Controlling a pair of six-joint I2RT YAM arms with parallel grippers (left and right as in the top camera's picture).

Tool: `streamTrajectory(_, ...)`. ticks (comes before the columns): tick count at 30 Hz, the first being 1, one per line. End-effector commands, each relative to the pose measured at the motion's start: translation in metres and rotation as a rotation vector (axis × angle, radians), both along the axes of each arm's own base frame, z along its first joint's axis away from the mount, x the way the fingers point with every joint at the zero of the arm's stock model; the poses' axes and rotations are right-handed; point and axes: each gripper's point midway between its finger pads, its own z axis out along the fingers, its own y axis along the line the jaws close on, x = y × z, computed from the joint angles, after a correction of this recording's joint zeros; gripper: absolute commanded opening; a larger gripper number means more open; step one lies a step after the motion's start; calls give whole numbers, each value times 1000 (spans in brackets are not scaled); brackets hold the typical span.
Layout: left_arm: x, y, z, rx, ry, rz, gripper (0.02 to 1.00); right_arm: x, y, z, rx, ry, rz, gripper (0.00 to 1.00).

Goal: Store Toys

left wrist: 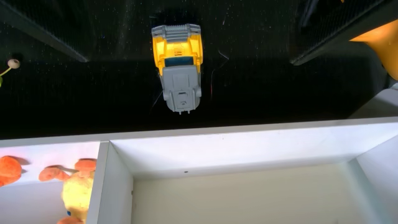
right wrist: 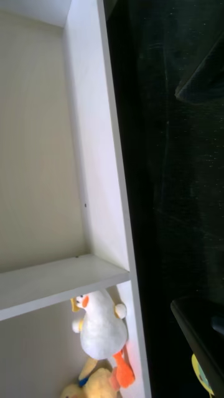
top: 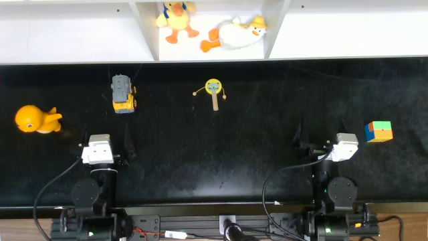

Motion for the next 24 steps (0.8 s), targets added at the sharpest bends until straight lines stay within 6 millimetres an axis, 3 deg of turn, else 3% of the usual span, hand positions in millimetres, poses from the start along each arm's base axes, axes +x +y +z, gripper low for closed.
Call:
streamTrajectory(1,0,0,1,-5,-8,1,998,0,1,-3,-2,-1,3,996)
streamTrajectory(5,0,-6,6,-15,-18,-30,998,0,1,-3,-2,-1,4,993)
streamTrajectory(9,0,-1,39,-103,6,5,998,0,1,-3,-2,-1,3,996)
streamTrajectory(14,10,15,78,-103,191,108,996,0,1,-3,-2,-1,3,996)
streamTrajectory(20,34,41,93,5,454,138,993,0,1,-3,-2,-1,4,996)
streamTrajectory(24,56,62,95,19,516,93,993,0,1,-3,-2,-1,4,993)
